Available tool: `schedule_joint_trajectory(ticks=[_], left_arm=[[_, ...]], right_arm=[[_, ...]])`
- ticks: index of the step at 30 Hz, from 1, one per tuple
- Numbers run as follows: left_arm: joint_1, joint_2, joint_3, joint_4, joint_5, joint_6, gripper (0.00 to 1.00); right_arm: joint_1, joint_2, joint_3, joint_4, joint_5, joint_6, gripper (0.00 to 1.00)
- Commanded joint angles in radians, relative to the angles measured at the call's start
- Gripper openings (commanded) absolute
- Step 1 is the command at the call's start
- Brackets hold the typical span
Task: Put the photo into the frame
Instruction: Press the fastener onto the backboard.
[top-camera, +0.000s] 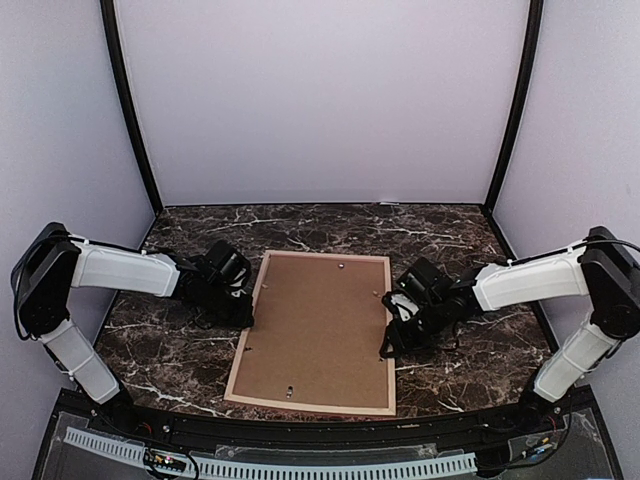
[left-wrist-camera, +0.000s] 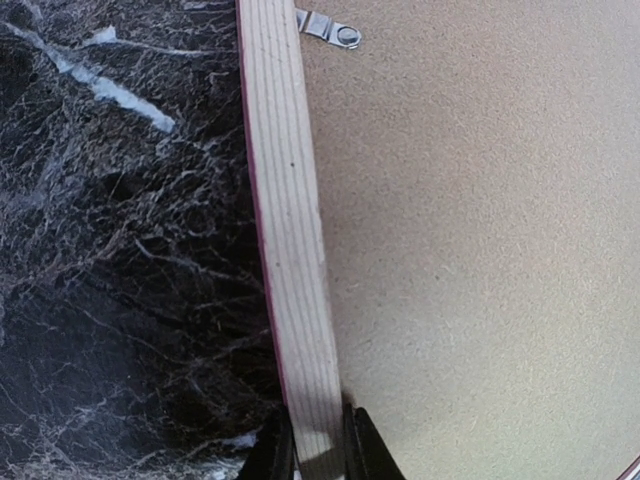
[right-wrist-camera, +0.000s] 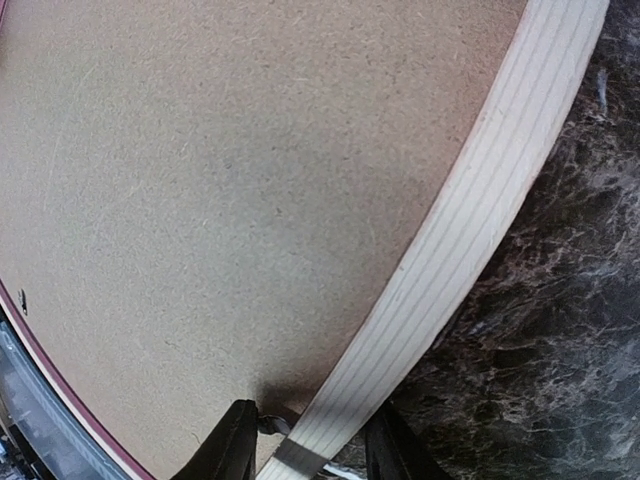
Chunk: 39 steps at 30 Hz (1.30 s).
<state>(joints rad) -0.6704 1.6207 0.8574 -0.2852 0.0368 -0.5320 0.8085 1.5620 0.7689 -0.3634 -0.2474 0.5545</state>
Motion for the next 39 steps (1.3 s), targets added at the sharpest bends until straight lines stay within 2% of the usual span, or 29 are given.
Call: schedule_joint_trajectory(ticks=[1, 15, 21, 29, 39], left_arm=[[-0.005, -0.005, -0.031, -0.044, 0.029, 0.021, 0.17], [-0.006, -0.005, -0.026, -0.052, 0.026, 0.023, 0.17], [-0.006, -0.006, -0.030, -0.055, 0.025, 0.023, 0.16], [-0.006, -0.007, -0.030, -0.058, 0.025, 0.024, 0.16], [-0.006, -0.014, -0.034, -0.061, 0.021, 0.022, 0.16]], right_arm=[[-0.003, 0.077, -0.001, 0.004, 0.085, -0.019, 0.39], [0.034, 0.143, 0.051, -0.072, 0.182, -0.022, 0.41], [0.041, 0.155, 0.054, -0.085, 0.190, -0.046, 0.38], [0.040, 0.161, 0.061, -0.089, 0.135, -0.128, 0.33], [0.005, 0.141, 0.052, -0.058, 0.053, -0.162, 0.34]])
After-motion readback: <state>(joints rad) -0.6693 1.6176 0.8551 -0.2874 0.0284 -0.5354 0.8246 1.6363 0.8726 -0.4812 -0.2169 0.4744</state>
